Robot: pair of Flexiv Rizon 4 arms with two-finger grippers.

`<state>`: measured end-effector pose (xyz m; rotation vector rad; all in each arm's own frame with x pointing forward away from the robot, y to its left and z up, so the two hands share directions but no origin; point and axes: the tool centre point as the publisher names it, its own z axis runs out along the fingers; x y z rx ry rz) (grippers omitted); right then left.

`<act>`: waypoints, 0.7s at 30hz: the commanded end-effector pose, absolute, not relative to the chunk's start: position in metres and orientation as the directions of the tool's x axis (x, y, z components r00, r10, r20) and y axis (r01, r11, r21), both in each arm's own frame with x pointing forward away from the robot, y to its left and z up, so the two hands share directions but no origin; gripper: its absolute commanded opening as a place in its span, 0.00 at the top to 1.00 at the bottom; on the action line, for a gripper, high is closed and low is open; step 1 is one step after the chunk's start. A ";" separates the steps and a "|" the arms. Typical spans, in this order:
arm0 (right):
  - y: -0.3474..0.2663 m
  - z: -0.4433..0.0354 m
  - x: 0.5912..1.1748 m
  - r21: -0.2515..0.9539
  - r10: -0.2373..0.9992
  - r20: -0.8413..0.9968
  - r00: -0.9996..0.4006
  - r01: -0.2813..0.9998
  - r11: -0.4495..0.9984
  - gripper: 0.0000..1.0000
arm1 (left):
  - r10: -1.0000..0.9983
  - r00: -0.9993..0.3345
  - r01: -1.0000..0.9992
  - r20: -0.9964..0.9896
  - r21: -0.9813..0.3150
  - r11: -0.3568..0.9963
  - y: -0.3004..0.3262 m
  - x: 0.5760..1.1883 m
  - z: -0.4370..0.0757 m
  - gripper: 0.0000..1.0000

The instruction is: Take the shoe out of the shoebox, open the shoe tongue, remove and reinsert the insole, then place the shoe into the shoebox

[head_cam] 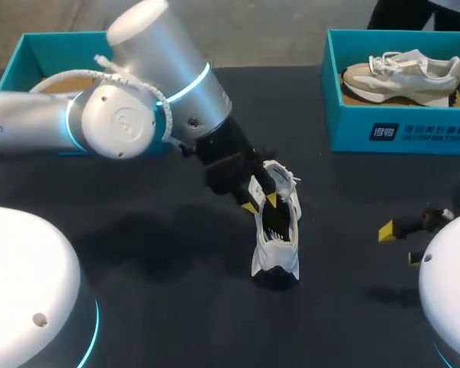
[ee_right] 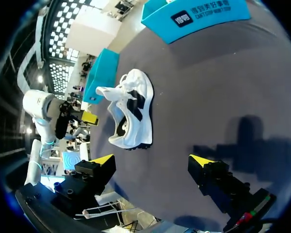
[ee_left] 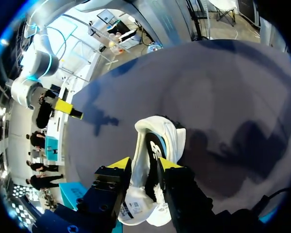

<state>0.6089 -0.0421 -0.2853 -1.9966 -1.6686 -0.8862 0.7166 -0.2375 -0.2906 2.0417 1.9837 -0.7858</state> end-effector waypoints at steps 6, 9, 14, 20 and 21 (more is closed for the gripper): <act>-0.058 -0.256 0.616 0.051 0.737 0.664 0.124 0.976 -0.210 0.00 | 0.914 0.000 0.974 -0.405 -0.207 -0.091 -0.244 0.720 -0.288 0.66; -0.058 -0.256 0.616 0.051 0.737 0.664 0.124 0.976 -0.210 0.00 | 0.915 0.011 0.977 -0.403 -0.193 -0.096 -0.250 0.721 -0.284 0.66; -0.058 -0.256 0.616 0.051 0.737 0.664 0.124 0.976 -0.210 0.00 | 0.916 0.018 0.977 -0.400 -0.187 -0.101 -0.259 0.719 -0.282 0.65; -0.058 -0.256 0.616 0.051 0.737 0.664 0.124 0.976 -0.210 0.00 | 0.936 0.039 0.977 -0.349 -0.185 -0.109 -0.261 0.718 -0.289 0.67; -0.058 -0.256 0.616 0.051 0.737 0.664 0.124 0.976 -0.210 0.00 | 0.940 0.041 0.977 -0.339 -0.182 -0.109 -0.260 0.717 -0.291 0.67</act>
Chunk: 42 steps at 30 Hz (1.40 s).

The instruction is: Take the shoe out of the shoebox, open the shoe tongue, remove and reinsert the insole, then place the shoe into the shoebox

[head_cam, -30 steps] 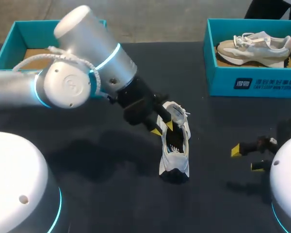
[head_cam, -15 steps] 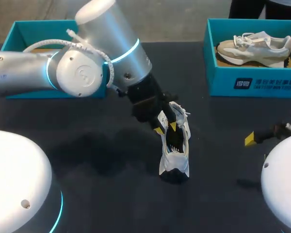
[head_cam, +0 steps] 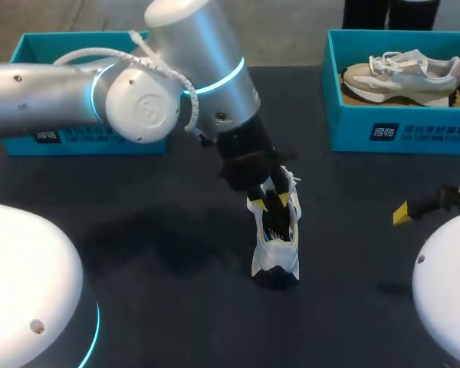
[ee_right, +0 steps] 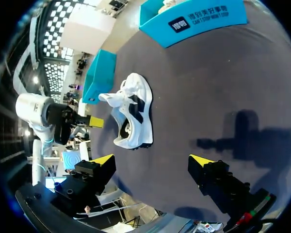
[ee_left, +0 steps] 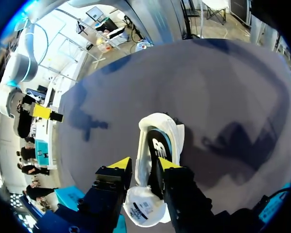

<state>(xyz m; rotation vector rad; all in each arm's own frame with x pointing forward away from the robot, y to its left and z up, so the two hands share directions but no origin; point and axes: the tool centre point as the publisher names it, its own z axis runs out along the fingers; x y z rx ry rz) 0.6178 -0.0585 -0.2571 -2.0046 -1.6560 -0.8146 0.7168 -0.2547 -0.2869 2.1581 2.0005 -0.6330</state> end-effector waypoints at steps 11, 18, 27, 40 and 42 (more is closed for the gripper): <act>-0.058 -0.256 0.616 0.051 0.737 0.664 0.124 0.976 -0.210 0.00 | 0.959 0.034 0.980 -0.282 -0.179 -0.087 -0.252 0.707 -0.315 0.71; -0.058 -0.256 0.616 0.051 0.737 0.664 0.124 0.976 -0.210 0.00 | 0.973 0.051 0.978 -0.226 -0.186 -0.095 -0.247 0.702 -0.332 0.73; -0.058 -0.256 0.616 0.051 0.737 0.664 0.124 0.976 -0.210 0.00 | 0.975 0.059 0.976 -0.216 -0.193 -0.102 -0.257 0.703 -0.346 0.75; -0.058 -0.256 0.616 0.051 0.737 0.664 0.124 0.976 -0.210 0.00 | 0.986 0.101 0.971 -0.129 -0.205 -0.126 -0.261 0.710 -0.357 0.83; -0.058 -0.256 0.616 0.051 0.737 0.664 0.124 0.976 -0.210 0.00 | 0.987 0.109 0.969 -0.116 -0.208 -0.131 -0.260 0.709 -0.357 0.85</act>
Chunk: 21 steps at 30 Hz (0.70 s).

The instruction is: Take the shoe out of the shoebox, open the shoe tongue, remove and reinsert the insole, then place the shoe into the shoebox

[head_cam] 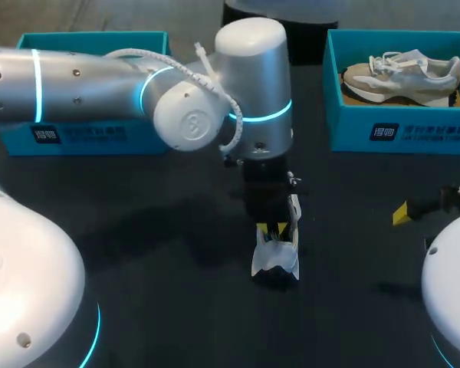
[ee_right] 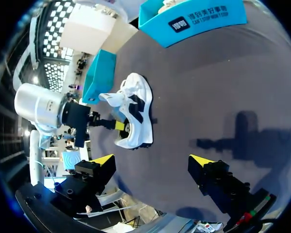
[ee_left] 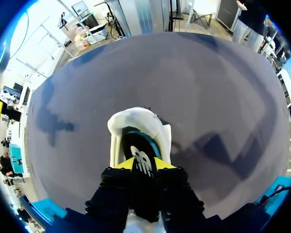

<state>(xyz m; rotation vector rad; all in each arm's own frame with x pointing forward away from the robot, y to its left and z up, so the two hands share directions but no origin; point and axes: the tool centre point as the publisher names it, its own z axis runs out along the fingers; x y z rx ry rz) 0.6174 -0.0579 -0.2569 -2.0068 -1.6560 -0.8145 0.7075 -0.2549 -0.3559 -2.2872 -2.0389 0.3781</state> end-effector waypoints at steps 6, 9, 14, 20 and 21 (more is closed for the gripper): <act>-0.058 -0.256 0.616 0.051 0.737 0.664 0.124 0.976 -0.210 0.00 | 0.988 0.127 0.965 -0.083 -0.221 -0.143 -0.255 0.702 -0.364 0.82; -0.058 -0.256 0.616 0.051 0.737 0.664 0.124 0.976 -0.210 0.00 | 0.989 0.133 0.962 -0.069 -0.230 -0.146 -0.251 0.698 -0.369 0.80; -0.058 -0.256 0.616 0.051 0.737 0.664 0.124 0.976 -0.210 0.00 | 0.989 0.135 0.960 -0.066 -0.239 -0.147 -0.249 0.691 -0.378 0.81; -0.058 -0.256 0.616 0.051 0.737 0.664 0.124 0.976 -0.210 0.00 | 0.988 0.133 0.957 -0.079 -0.248 -0.148 -0.251 0.681 -0.394 0.83; -0.058 -0.256 0.616 0.051 0.737 0.664 0.124 0.976 -0.210 0.00 | 0.988 0.132 0.957 -0.078 -0.250 -0.148 -0.250 0.679 -0.397 0.83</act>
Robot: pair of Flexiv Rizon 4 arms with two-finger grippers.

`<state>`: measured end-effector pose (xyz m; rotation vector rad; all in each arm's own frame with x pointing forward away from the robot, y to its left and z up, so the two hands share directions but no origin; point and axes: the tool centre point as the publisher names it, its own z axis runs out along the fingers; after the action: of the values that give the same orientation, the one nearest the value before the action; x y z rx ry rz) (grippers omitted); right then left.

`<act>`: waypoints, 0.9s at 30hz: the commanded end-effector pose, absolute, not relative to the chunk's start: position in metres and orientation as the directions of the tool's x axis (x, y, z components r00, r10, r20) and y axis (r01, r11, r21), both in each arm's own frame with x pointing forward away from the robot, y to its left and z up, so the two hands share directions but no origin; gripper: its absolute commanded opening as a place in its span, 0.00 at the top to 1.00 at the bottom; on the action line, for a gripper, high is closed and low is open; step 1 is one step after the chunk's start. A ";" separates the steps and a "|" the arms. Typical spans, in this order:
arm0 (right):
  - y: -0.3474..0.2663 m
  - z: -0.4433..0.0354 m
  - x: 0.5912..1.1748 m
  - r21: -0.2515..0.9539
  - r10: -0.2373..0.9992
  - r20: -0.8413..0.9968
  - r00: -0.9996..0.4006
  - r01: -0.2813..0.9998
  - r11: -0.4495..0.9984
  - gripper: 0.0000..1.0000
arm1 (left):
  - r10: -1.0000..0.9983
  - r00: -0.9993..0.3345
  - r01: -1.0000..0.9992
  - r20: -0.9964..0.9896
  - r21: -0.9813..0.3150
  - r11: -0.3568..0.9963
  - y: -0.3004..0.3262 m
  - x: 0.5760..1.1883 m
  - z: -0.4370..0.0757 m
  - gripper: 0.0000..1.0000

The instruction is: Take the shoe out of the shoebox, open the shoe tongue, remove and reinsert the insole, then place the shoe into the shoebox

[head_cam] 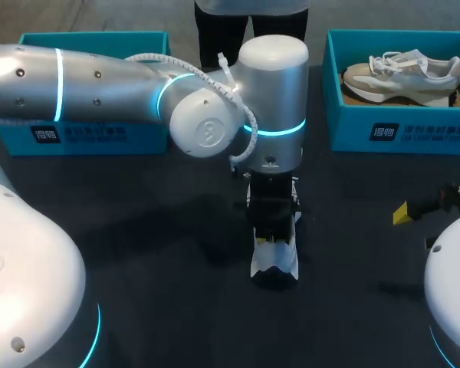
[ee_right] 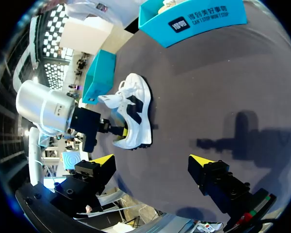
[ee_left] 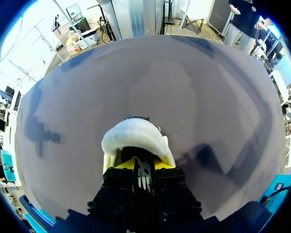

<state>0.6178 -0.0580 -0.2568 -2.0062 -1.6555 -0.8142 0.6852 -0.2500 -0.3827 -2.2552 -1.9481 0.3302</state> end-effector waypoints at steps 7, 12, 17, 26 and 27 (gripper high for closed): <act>-0.058 -0.256 0.616 0.051 0.737 0.664 0.124 0.976 -0.210 0.00 | 0.987 0.122 0.958 -0.104 -0.249 -0.145 -0.253 0.670 -0.417 0.86; -0.058 -0.256 0.616 0.051 0.737 0.664 0.124 0.976 -0.210 0.00 | 0.981 0.135 0.961 -0.142 -0.221 -0.164 -0.258 0.672 -0.419 0.86; -0.058 -0.256 0.616 0.051 0.737 0.664 0.124 0.976 -0.210 0.00 | 0.979 0.125 0.965 -0.159 -0.210 -0.157 -0.264 0.681 -0.403 0.86; -0.058 -0.256 0.616 0.051 0.737 0.664 0.124 0.976 -0.210 0.00 | 0.977 0.112 0.973 -0.180 -0.178 -0.144 -0.273 0.703 -0.370 0.84; -0.058 -0.256 0.616 0.051 0.737 0.664 0.124 0.976 -0.210 0.00 | 0.977 0.112 0.973 -0.180 -0.178 -0.144 -0.273 0.703 -0.370 0.84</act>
<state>0.6173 -0.0581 -0.2570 -2.0061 -1.6561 -0.8153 0.7021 -0.2768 -0.3801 -2.3317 -2.0463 0.4100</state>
